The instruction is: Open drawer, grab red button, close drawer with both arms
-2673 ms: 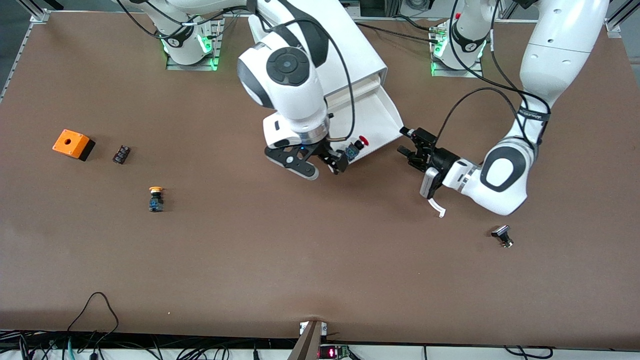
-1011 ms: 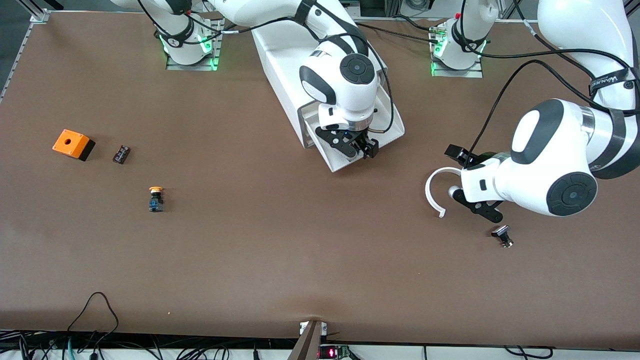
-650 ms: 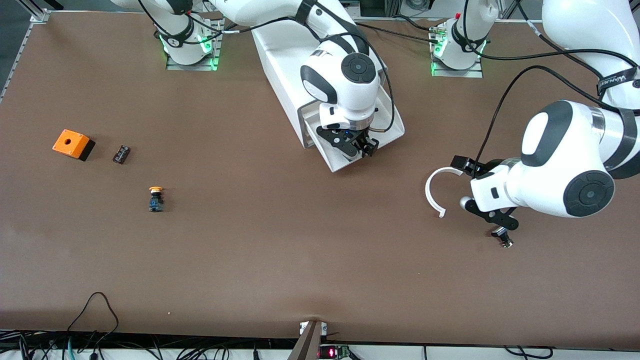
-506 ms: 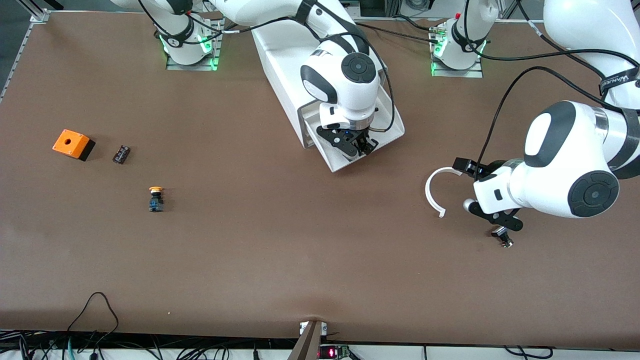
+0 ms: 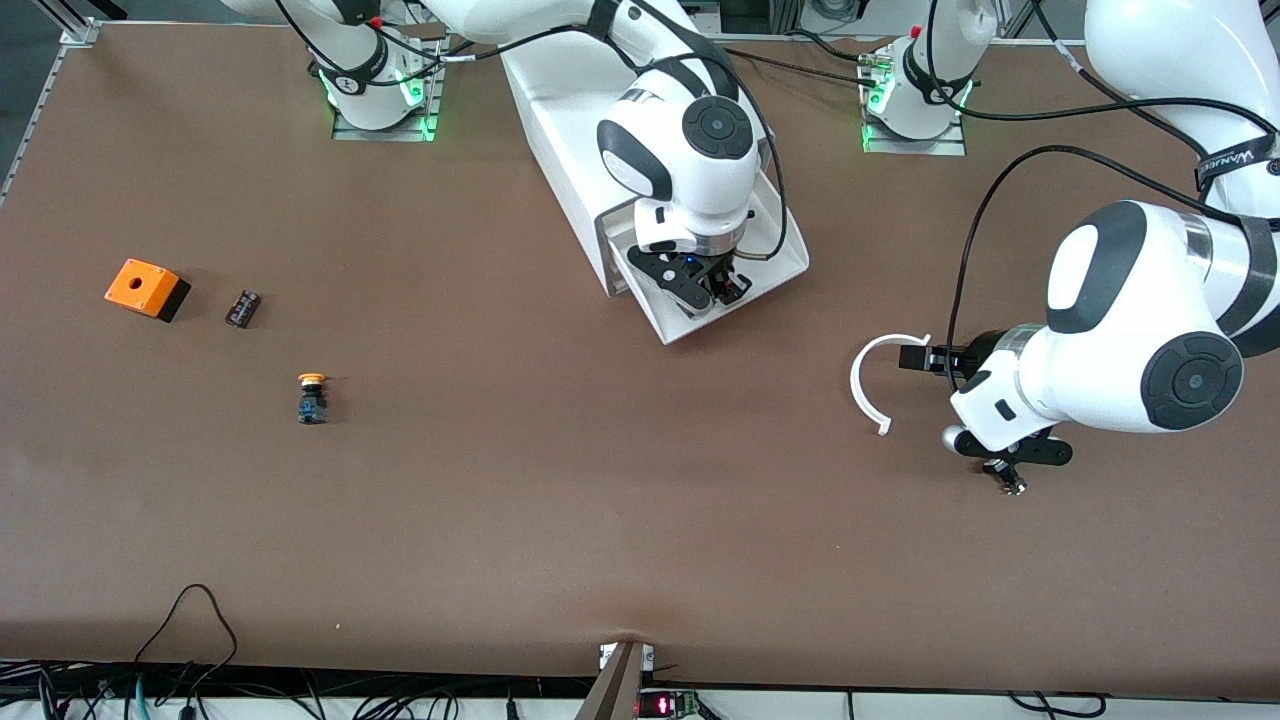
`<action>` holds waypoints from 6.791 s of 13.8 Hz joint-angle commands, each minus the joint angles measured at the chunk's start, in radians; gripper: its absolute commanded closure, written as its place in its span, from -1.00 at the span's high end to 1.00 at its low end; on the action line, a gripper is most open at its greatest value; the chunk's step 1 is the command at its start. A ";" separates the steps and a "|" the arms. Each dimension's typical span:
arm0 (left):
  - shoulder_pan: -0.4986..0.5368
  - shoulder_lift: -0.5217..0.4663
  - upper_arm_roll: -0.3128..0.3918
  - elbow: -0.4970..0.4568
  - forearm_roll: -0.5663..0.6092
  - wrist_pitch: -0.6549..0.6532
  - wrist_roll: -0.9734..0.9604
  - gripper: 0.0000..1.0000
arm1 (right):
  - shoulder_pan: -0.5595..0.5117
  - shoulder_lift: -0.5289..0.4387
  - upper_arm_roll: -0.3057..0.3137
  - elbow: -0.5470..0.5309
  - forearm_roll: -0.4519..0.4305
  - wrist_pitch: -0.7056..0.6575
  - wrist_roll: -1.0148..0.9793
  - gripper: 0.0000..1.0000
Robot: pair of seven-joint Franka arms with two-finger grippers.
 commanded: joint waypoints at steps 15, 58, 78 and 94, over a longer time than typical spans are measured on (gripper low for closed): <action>-0.020 -0.069 -0.055 -0.332 0.020 0.457 -0.452 1.00 | -0.411 -0.202 0.003 -0.004 0.118 -0.267 -0.883 -1.00; -0.013 -0.166 -0.401 -0.535 0.055 0.378 -0.728 1.00 | -0.701 -0.352 -0.112 -0.880 0.116 0.592 -1.730 0.98; 0.044 -0.607 0.093 -0.622 0.035 0.303 0.265 1.00 | -0.698 -0.654 -0.182 -0.455 0.101 -0.267 -1.680 0.98; 0.052 -0.574 0.087 -0.537 0.076 0.252 0.266 1.00 | -0.928 -0.803 0.075 -0.447 0.078 -0.405 -1.514 0.98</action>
